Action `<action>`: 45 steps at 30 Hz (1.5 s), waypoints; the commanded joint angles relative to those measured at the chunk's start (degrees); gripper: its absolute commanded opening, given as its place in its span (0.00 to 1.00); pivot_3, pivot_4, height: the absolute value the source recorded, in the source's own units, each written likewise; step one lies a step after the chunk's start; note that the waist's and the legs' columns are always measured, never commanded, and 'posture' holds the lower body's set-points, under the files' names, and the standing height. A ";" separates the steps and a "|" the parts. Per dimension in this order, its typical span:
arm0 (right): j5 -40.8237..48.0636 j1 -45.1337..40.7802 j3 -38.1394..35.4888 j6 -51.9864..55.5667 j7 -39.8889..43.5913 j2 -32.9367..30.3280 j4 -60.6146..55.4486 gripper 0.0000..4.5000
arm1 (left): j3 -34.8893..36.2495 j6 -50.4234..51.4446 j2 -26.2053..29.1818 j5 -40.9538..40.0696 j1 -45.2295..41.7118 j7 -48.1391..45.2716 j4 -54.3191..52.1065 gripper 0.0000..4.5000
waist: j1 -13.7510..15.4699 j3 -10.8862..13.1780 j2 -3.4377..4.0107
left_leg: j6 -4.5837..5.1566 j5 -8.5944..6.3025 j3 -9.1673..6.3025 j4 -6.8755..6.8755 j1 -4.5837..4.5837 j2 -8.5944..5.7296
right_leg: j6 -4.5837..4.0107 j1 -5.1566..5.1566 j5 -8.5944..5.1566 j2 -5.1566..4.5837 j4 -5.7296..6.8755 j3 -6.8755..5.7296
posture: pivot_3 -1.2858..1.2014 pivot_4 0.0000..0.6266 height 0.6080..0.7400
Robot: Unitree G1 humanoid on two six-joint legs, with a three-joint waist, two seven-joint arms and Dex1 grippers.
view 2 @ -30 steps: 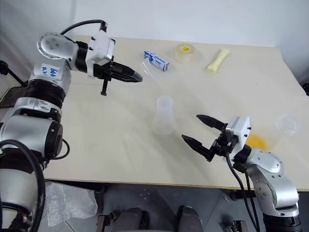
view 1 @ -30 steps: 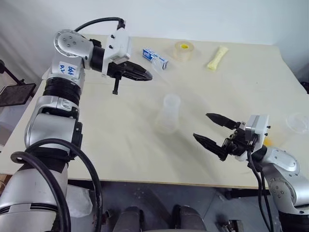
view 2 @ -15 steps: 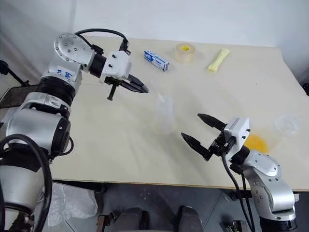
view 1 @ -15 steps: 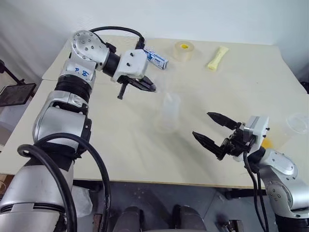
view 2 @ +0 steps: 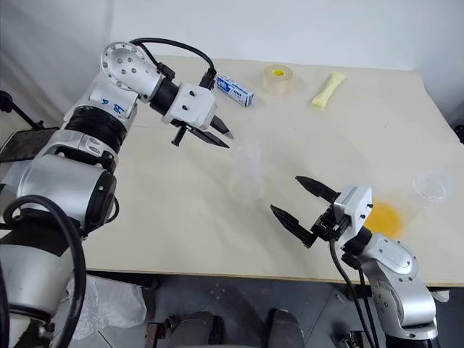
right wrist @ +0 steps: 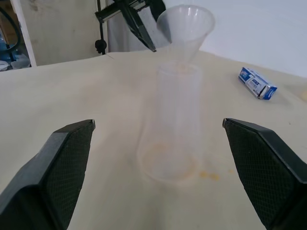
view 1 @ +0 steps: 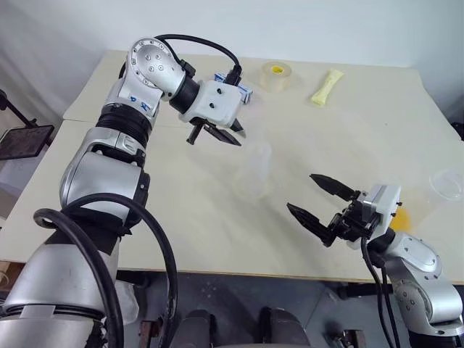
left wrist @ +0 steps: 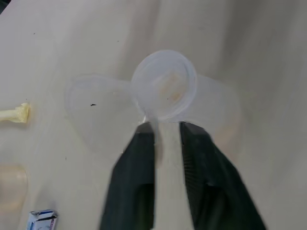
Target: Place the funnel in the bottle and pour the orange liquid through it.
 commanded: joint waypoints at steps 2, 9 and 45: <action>-0.18 0.50 -0.99 -2.11 0.01 0.24 -0.19 1.00 | 0.60 -0.66 -0.79 0.11 -3.06 -3.56 0.18 0.56 | 0.01 0.00 0.00 | 0.00 0.00 0.00 0.00 0.00 0.00 | 0.00 0.00 0.00 0.00 0.00 0.00 | 0.52 0.24 1.00; -0.55 0.33 -0.96 -3.13 0.07 0.14 0.78 1.00 | 1.61 -0.17 -0.98 -0.82 -3.58 -4.33 0.16 0.99 | -0.01 0.00 0.00 | 0.00 0.00 0.00 0.00 0.00 0.00 | 0.00 0.00 0.00 0.00 0.00 0.00 | 0.52 0.24 1.00; 10.98 31.16 -28.85 7.08 -13.44 1.08 -16.54 1.00 | 22.62 40.53 4.00 -29.55 42.65 0.90 -34.97 0.99 | 0.09 -0.03 0.04 | 0.00 0.00 -0.55 0.13 0.15 0.00 | 0.00 0.06 0.00 -0.01 0.39 0.16 | 0.52 0.24 1.00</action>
